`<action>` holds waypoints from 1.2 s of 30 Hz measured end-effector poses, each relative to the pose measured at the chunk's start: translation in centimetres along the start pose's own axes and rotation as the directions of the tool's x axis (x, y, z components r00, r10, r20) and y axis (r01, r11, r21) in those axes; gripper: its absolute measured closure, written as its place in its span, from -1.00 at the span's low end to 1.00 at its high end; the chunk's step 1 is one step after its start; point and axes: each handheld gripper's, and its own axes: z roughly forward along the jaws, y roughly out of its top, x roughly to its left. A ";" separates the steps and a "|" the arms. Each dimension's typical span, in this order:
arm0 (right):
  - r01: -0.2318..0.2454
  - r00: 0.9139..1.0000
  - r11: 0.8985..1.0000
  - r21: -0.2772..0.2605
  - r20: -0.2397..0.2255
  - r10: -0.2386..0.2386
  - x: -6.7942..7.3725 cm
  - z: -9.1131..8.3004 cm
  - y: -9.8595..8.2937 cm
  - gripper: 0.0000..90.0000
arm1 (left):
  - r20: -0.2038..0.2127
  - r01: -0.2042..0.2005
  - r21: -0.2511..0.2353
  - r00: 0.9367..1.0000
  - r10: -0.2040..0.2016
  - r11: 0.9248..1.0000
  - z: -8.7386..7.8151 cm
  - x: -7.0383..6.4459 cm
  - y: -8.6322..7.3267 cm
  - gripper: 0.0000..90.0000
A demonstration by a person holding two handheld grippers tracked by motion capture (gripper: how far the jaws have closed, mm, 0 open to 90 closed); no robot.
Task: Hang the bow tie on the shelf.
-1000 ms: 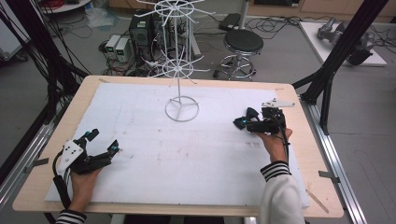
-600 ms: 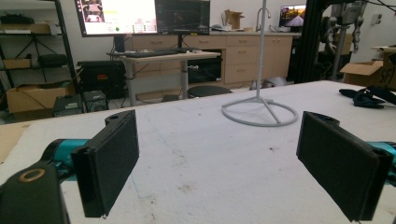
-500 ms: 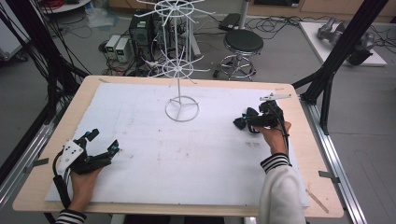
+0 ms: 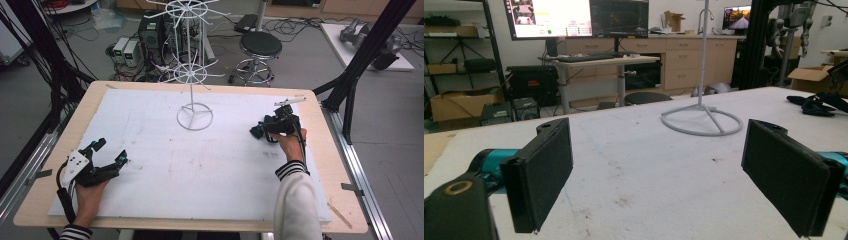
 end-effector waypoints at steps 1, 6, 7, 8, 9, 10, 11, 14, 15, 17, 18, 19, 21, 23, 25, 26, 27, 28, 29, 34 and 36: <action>0.002 1.000 1.000 0.016 0.006 -0.002 0.0 0.2 -0.1 -0.28 | 0.000 0.000 0.000 1.000 0.000 1.000 0.0 0.0 0.0 -0.70; 0.014 1.000 0.999 0.031 0.007 -0.014 0.0 0.6 -0.1 -0.20 | 0.000 -0.001 0.000 1.000 0.001 1.000 0.0 0.0 0.0 -0.70; 0.014 1.000 0.999 0.031 0.007 -0.014 0.0 0.6 -0.1 -0.20 | -0.001 0.000 0.000 1.000 0.000 1.000 0.0 0.0 0.0 -0.70; 0.017 1.000 0.999 0.032 0.012 -0.017 0.0 0.6 -0.1 -0.18 | 0.001 0.004 -0.003 1.000 -0.004 1.000 0.0 0.0 0.0 -0.70; 0.020 1.000 0.999 0.034 0.015 -0.021 0.1 0.7 -0.1 -0.17 | 0.000 0.000 -0.002 1.000 0.000 1.000 0.0 0.0 0.0 -0.70; 0.020 1.000 0.999 0.036 0.017 -0.021 0.1 0.8 -0.1 -0.16 | 0.002 0.003 -0.003 1.000 -0.003 1.000 0.0 0.0 0.0 -0.70; 0.023 0.999 0.999 0.043 0.028 -0.024 0.1 0.9 -0.1 -0.11 | 0.002 0.003 -0.004 1.000 -0.003 1.000 0.0 -0.1 0.0 -0.70; 0.015 0.999 0.998 0.066 0.040 -0.018 0.0 1.2 -0.2 -0.03 | 0.001 0.000 -0.002 1.000 0.000 1.000 0.0 0.0 0.0 -0.70; 0.023 0.999 0.997 0.080 0.045 -0.026 0.0 1.4 -0.3 0.02 | 0.001 0.001 -0.002 1.000 -0.001 1.000 0.0 0.0 0.0 -0.70; 0.027 0.999 0.996 0.083 0.045 -0.031 0.0 1.4 -0.3 0.03 | 0.001 0.001 -0.002 1.000 -0.001 1.000 0.0 0.0 0.0 -0.70; 0.029 0.998 0.996 0.085 0.048 -0.033 0.0 1.5 -0.3 0.05 | 0.001 0.001 -0.002 1.000 -0.001 1.000 0.0 0.0 0.0 -0.70; 0.035 0.998 0.996 0.086 0.050 -0.040 0.0 1.5 -0.3 0.09 | 0.001 0.001 -0.002 1.000 -0.001 1.000 0.0 0.0 0.0 -0.70; 0.039 0.997 0.995 0.094 0.058 -0.045 0.1 1.6 -0.3 0.13 | 0.002 0.001 -0.002 1.000 -0.001 1.000 0.0 0.0 0.0 -0.70; 0.040 0.996 0.993 0.110 0.073 -0.048 0.1 1.9 -0.3 0.18 | 0.002 0.002 -0.004 1.000 -0.002 1.000 0.0 0.0 0.0 -0.70; 0.038 0.996 0.993 0.116 0.076 -0.047 0.2 1.9 -0.3 0.23 | 0.002 0.002 -0.004 1.000 -0.002 1.000 0.0 0.0 0.0 -0.70; 0.040 0.996 0.992 0.124 0.078 -0.050 0.2 2.0 -0.4 0.25 | 0.002 0.002 -0.004 1.000 -0.002 1.000 0.0 0.0 0.0 -0.70; 0.048 0.994 0.990 0.136 0.093 -0.060 0.2 2.1 -0.4 0.29 | 0.002 0.001 -0.005 1.000 -0.001 1.000 0.0 0.0 0.0 -0.70; 0.047 0.994 0.989 0.138 0.091 -0.060 0.2 2.1 -0.4 0.29 | 0.002 0.001 -0.005 1.000 -0.001 1.000 0.0 0.0 0.0 -0.70; 0.047 0.994 0.989 0.138 0.091 -0.060 0.2 2.1 -0.4 0.29 | 0.002 0.001 -0.004 1.000 -0.001 1.000 0.0 0.0 0.0 -0.70; 0.043 0.993 0.987 0.158 0.104 -0.060 0.0 2.5 -0.5 0.31 | 0.002 -0.003 -0.005 1.000 0.003 1.000 0.0 -0.1 0.0 -0.70; 0.050 0.992 0.985 0.167 0.102 -0.068 0.0 2.7 -0.6 0.34 | 0.003 -0.004 -0.004 1.000 0.004 1.000 -0.1 -0.1 0.0 -0.70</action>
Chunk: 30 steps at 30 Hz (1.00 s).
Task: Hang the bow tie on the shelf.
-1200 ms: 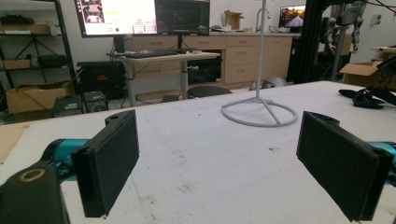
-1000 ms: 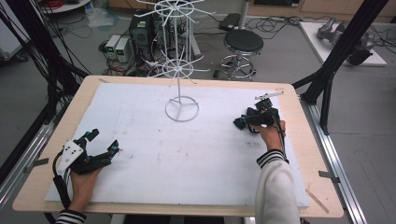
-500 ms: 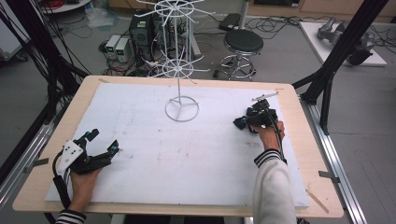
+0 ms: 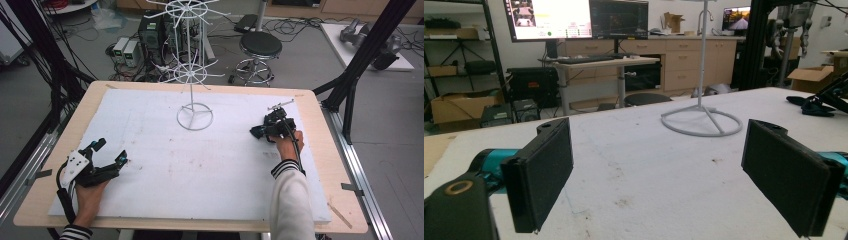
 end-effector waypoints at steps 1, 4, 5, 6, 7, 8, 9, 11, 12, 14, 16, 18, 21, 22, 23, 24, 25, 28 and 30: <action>-0.001 1.000 1.000 0.008 0.000 0.001 0.0 0.1 0.0 0.36 | 0.000 0.001 -0.001 1.000 -0.001 1.000 0.0 0.0 0.0 -0.70; 0.003 1.000 1.000 0.019 0.012 -0.003 0.3 0.3 0.1 0.48 | -0.001 0.000 -0.002 1.000 0.000 1.000 0.0 0.0 0.0 -0.70; 0.011 1.000 1.000 0.018 0.022 -0.012 0.4 0.3 0.1 0.55 | -0.001 0.000 -0.003 1.000 0.000 1.000 0.0 0.0 0.0 -0.70; 0.005 1.000 1.000 0.022 0.031 -0.006 0.5 0.4 0.1 0.59 | -0.001 0.000 -0.003 1.000 0.000 1.000 0.0 0.0 0.0 -0.70; 0.005 0.999 0.999 0.032 0.043 -0.006 0.6 0.6 0.1 0.64 | -0.002 0.002 -0.003 1.000 -0.002 1.000 0.0 0.0 0.0 -0.70; 0.005 0.999 0.999 0.032 0.043 -0.006 0.6 0.6 0.1 0.64 | -0.002 0.003 -0.004 1.000 -0.003 1.000 0.0 0.0 0.0 -0.70; 0.001 0.999 0.999 0.044 0.054 -0.004 0.6 0.7 0.1 0.68 | -0.002 0.002 -0.004 1.000 -0.002 1.000 0.0 0.0 0.0 -0.70; -0.006 0.998 0.998 0.055 0.065 0.002 0.7 0.9 0.1 0.81 | -0.001 0.000 -0.004 1.000 0.000 1.000 0.0 0.0 0.0 -0.70; -0.009 0.998 0.999 0.053 0.064 0.005 0.7 0.8 0.1 0.87 | -0.002 0.002 -0.004 1.000 -0.002 1.000 0.0 0.0 0.0 -0.70; 0.002 0.998 0.999 0.045 0.065 -0.005 0.8 0.7 0.1 0.93 | -0.002 0.000 -0.003 1.000 0.000 1.000 0.0 0.0 0.0 -0.70; 0.007 0.997 0.999 0.041 0.076 -0.010 0.9 0.7 0.2 0.94 | -0.002 0.002 -0.004 1.000 -0.002 1.000 0.0 0.0 0.0 -0.70; 0.002 0.997 0.999 0.043 0.078 -0.005 0.9 0.7 0.2 0.94 | -0.002 0.001 -0.004 1.000 -0.001 1.000 0.0 0.0 0.0 -0.70; -0.002 0.997 0.999 0.039 0.077 -0.001 1.0 0.6 0.1 0.94 | -0.003 0.001 -0.005 1.000 -0.001 1.000 0.0 0.0 0.0 -0.70; 0.005 0.997 1.000 0.030 0.081 -0.007 0.9 0.6 0.1 0.94 | -0.002 0.003 -0.005 1.000 -0.003 1.000 0.0 0.0 0.0 -0.70; 0.000 0.996 1.000 0.027 0.084 -0.002 1.0 0.5 0.1 0.94 | -0.002 0.001 -0.003 1.000 -0.001 1.000 -0.1 0.0 0.0 -0.70; 0.000 0.997 1.000 0.022 0.076 -0.002 0.9 0.4 0.1 0.94 | -0.003 0.001 -0.005 1.000 -0.001 1.000 0.0 0.0 0.0 -0.70; -0.003 0.997 1.000 0.021 0.078 0.001 0.9 0.4 0.1 0.94 | -0.002 0.003 -0.005 1.000 -0.003 1.000 0.0 0.0 0.0 -0.70; -0.010 0.997 1.000 -0.001 0.080 0.010 0.9 0.1 -0.1 0.94 | -0.002 0.002 -0.004 1.000 -0.002 1.000 0.0 0.0 0.0 -0.70; -0.019 0.996 0.999 -0.028 0.084 0.022 1.0 -0.1 -0.3 0.94 | -0.002 0.002 -0.004 1.000 -0.002 1.000 0.0 0.0 0.0 -0.70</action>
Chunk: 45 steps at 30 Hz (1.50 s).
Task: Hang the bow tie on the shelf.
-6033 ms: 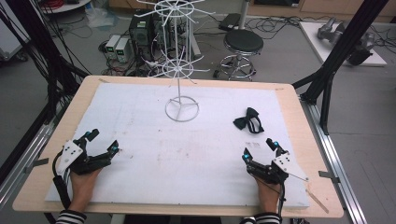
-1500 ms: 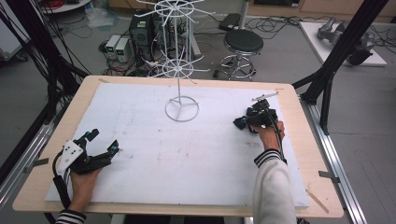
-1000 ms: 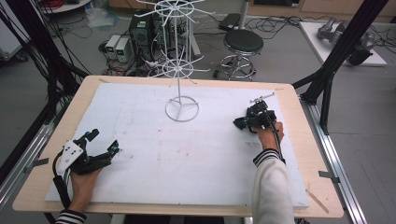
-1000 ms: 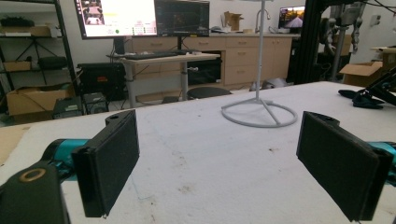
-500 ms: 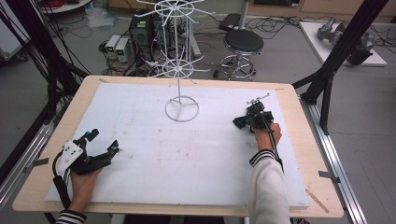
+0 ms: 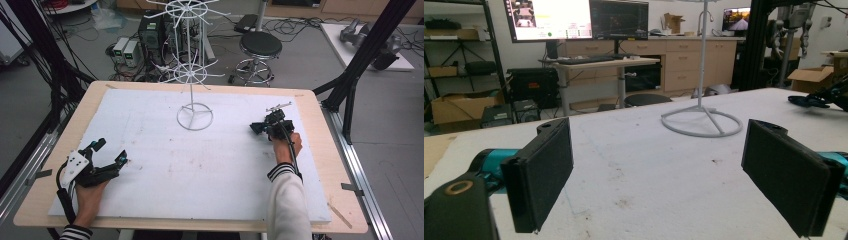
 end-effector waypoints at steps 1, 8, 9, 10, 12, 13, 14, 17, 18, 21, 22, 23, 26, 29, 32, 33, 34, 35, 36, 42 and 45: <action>0.000 1.000 1.000 0.000 0.000 0.000 0.0 0.0 0.0 0.94 | 0.001 -0.002 0.000 1.000 0.002 1.000 0.0 0.0 0.0 -0.70; -0.006 1.000 0.995 -0.096 -0.007 0.005 0.6 -1.5 0.3 0.94 | 0.000 0.001 -0.001 1.000 -0.001 1.000 0.0 0.0 0.0 -0.70; -0.006 1.000 0.995 -0.096 -0.007 0.005 0.6 -1.5 0.3 0.94 | -0.001 -0.001 -0.001 1.000 0.001 1.000 0.0 0.0 0.0 -0.70; -0.007 1.000 0.994 -0.109 -0.011 0.006 0.6 -1.6 0.3 0.94 | 0.000 -0.001 0.000 1.000 0.001 1.000 0.0 0.0 0.0 -0.70; -0.017 1.000 0.989 -0.144 -0.020 0.015 0.7 -2.1 0.3 0.94 | 0.000 -0.002 0.000 1.000 0.002 1.000 0.0 0.0 0.0 -0.70; -0.023 1.000 0.988 -0.152 -0.020 0.021 0.8 -2.4 0.3 0.94 | 0.000 -0.002 0.000 1.000 0.002 1.000 0.0 0.0 0.0 -0.70; -0.025 1.000 0.986 -0.163 -0.022 0.022 0.8 -2.6 0.2 0.94 | 0.000 -0.002 0.000 1.000 0.002 1.000 0.0 0.0 0.0 -0.70; -0.039 0.999 0.979 -0.199 -0.038 0.033 0.8 -3.3 0.2 0.94 | 0.000 -0.003 0.000 1.000 0.003 1.000 0.0 0.0 0.0 -0.70; -0.043 0.998 0.976 -0.213 -0.042 0.035 0.8 -3.6 0.3 0.94 | 0.000 -0.002 -0.001 1.000 0.002 1.000 0.0 0.0 0.0 -0.70; -0.046 0.998 0.970 -0.240 -0.048 0.035 0.9 -4.2 0.3 0.94 | 0.000 -0.003 0.000 1.000 0.003 1.000 0.0 0.0 0.0 -0.70; -0.044 0.998 0.967 -0.249 -0.047 0.033 0.9 -4.4 0.3 0.94 | 0.000 -0.002 0.000 1.000 0.002 1.000 0.0 0.0 0.0 -0.70; -0.048 0.998 0.965 -0.258 -0.053 0.035 1.0 -4.5 0.3 0.94 | 0.000 -0.005 0.002 1.000 0.005 1.000 0.0 0.0 0.0 -0.70; -0.053 0.997 0.959 -0.279 -0.065 0.036 1.0 -4.8 0.4 0.94 | 0.000 -0.006 0.002 1.000 0.006 1.000 0.0 0.0 0.0 -0.70; -0.065 0.995 0.952 -0.298 -0.086 0.041 1.2 -5.2 0.4 0.94 | 0.000 -0.004 0.002 1.000 0.004 1.000 0.0 0.0 0.0 -0.70; -0.069 0.995 0.941 -0.330 -0.094 0.040 1.5 -5.7 0.5 0.94 | 0.000 -0.007 0.003 1.000 0.007 1.000 0.0 0.0 0.0 -0.70; -0.076 0.994 0.937 -0.341 -0.104 0.042 1.6 -5.8 0.6 0.94 | 0.000 -0.007 0.003 1.000 0.007 1.000 0.0 0.0 0.0 -0.70; -0.081 0.993 0.933 -0.351 -0.109 0.046 1.6 -6.0 0.6 0.94 | -0.001 -0.007 0.002 1.000 0.007 1.000 0.0 0.0 0.0 -0.70; -0.082 0.993 0.930 -0.359 -0.108 0.046 1.8 -6.2 0.6 0.94 | -0.001 -0.007 0.002 1.000 0.007 1.000 0.0 0.0 0.0 -0.70; -0.076 0.993 0.926 -0.369 -0.108 0.039 1.9 -6.3 0.7 0.94 | -0.001 -0.007 0.002 1.000 0.007 1.000 0.0 0.0 0.0 -0.70; -0.091 0.991 0.898 -0.431 -0.131 0.038 2.5 -7.6 1.2 0.94 | -0.001 -0.007 0.002 1.000 0.007 1.000 0.0 0.0 0.0 -0.70; -0.100 0.989 0.879 -0.466 -0.142 0.038 2.9 -8.3 1.6 0.94 | -0.001 -0.007 0.002 1.000 0.007 1.000 0.0 0.0 0.0 -0.70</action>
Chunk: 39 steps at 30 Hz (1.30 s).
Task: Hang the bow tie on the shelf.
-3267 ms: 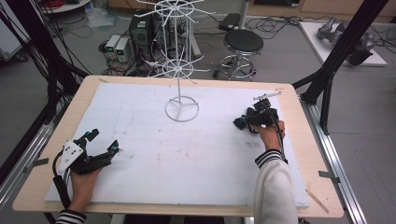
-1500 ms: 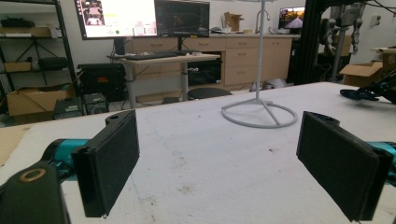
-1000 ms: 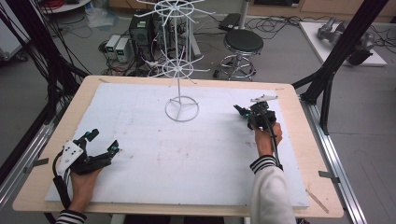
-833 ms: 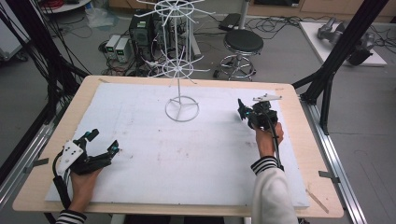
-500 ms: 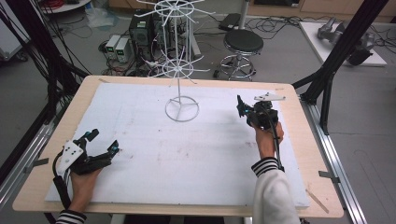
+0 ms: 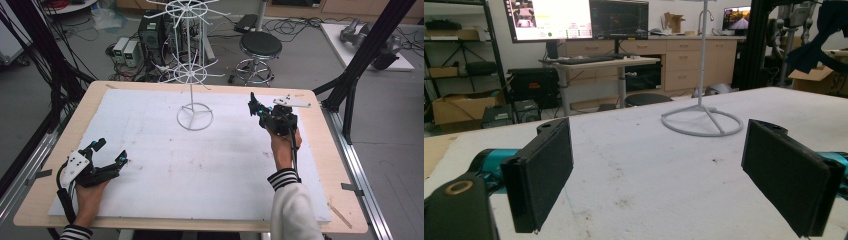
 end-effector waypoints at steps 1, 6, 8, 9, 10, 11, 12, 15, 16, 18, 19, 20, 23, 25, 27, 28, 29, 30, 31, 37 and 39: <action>-0.003 1.000 1.000 -0.013 -0.003 0.003 0.2 -0.1 0.3 0.94 | 0.000 0.000 0.000 1.000 0.000 1.000 0.0 0.0 0.0 -0.70; -0.011 1.000 0.998 -0.066 -0.016 0.010 1.2 -0.3 1.5 0.94 | 0.001 0.001 0.000 1.000 -0.001 1.000 0.0 0.0 0.0 -0.70; -0.011 1.000 0.996 -0.084 -0.013 0.010 1.5 -0.2 2.0 0.94 | 0.000 0.000 0.000 1.000 0.000 1.000 0.0 0.0 0.0 -0.70; -0.013 1.000 0.996 -0.089 -0.013 0.012 1.6 -0.2 2.2 0.94 | 0.001 0.001 0.000 1.000 -0.001 1.000 0.0 0.0 0.0 -0.70; -0.013 1.000 0.995 -0.096 -0.008 0.013 1.7 0.0 2.4 0.94 | 0.000 0.000 0.000 1.000 0.000 1.000 0.0 0.0 0.0 -0.70; -0.017 1.000 0.995 -0.097 -0.006 0.016 1.8 0.1 2.7 0.94 | 0.001 0.001 0.001 1.000 -0.001 1.000 0.0 0.0 0.0 -0.70; -0.027 1.000 0.994 -0.104 -0.010 0.026 1.8 0.2 2.9 0.94 | 0.001 0.001 0.000 1.000 -0.001 1.000 0.0 0.0 0.0 -0.70; -0.053 0.999 0.990 -0.134 -0.013 0.051 2.0 0.5 3.3 0.94 | 0.001 0.006 -0.001 1.000 -0.006 1.000 0.0 0.0 0.0 -0.70; -0.056 0.998 0.989 -0.135 -0.011 0.055 2.1 0.6 3.4 0.94 | 0.002 0.006 -0.001 1.000 -0.006 1.000 0.0 0.0 0.0 -0.70; -0.053 0.999 0.990 -0.127 -0.014 0.052 2.1 0.9 3.6 0.94 | 0.002 0.006 -0.002 1.000 -0.006 1.000 0.0 0.0 0.0 -0.70; -0.050 0.999 0.990 -0.129 -0.010 0.049 2.1 1.0 3.7 0.94 | 0.001 0.007 -0.002 1.000 -0.007 1.000 0.0 0.0 0.0 -0.70; -0.057 0.998 0.990 -0.131 -0.013 0.056 2.1 1.0 3.8 0.94 | 0.002 0.007 -0.001 1.000 -0.007 1.000 0.0 0.0 0.0 -0.70; -0.078 0.997 0.985 -0.151 -0.026 0.074 2.1 1.2 4.1 0.94 | 0.002 0.006 -0.001 1.000 -0.006 1.000 0.0 0.0 0.0 -0.70; -0.082 0.997 0.985 -0.154 -0.030 0.078 2.1 1.4 4.6 0.94 | 0.001 0.008 -0.001 1.000 -0.008 1.000 0.0 0.0 0.0 -0.70; -0.076 0.997 0.983 -0.167 -0.026 0.072 2.2 1.6 4.9 0.94 | 0.002 0.006 0.000 1.000 -0.006 1.000 0.0 0.0 0.0 -0.70; -0.078 0.997 0.983 -0.166 -0.028 0.074 2.2 1.6 5.1 0.94 | 0.002 0.006 0.000 1.000 -0.006 1.000 0.0 0.1 0.0 -0.70; -0.075 0.997 0.983 -0.170 -0.024 0.072 2.2 1.7 5.2 0.94 | 0.002 0.006 0.000 1.000 -0.006 1.000 0.0 0.1 0.0 -0.70; -0.080 0.997 0.982 -0.170 -0.025 0.077 2.3 1.9 5.5 0.94 | 0.003 0.006 -0.001 1.000 -0.006 1.000 0.0 0.0 0.0 -0.70; -0.080 0.997 0.982 -0.170 -0.025 0.077 2.3 1.9 5.5 0.94 | 0.003 0.005 -0.001 1.000 -0.005 1.000 0.0 0.0 0.0 -0.70; -0.069 0.998 0.980 -0.187 -0.019 0.066 2.8 2.4 6.5 0.94 | 0.002 0.008 -0.003 1.000 -0.008 1.000 0.0 0.0 0.0 -0.70; -0.064 0.998 0.980 -0.191 -0.015 0.062 2.9 2.7 6.8 0.94 | 0.002 0.008 -0.002 1.000 -0.008 1.000 0.0 0.1 0.0 -0.70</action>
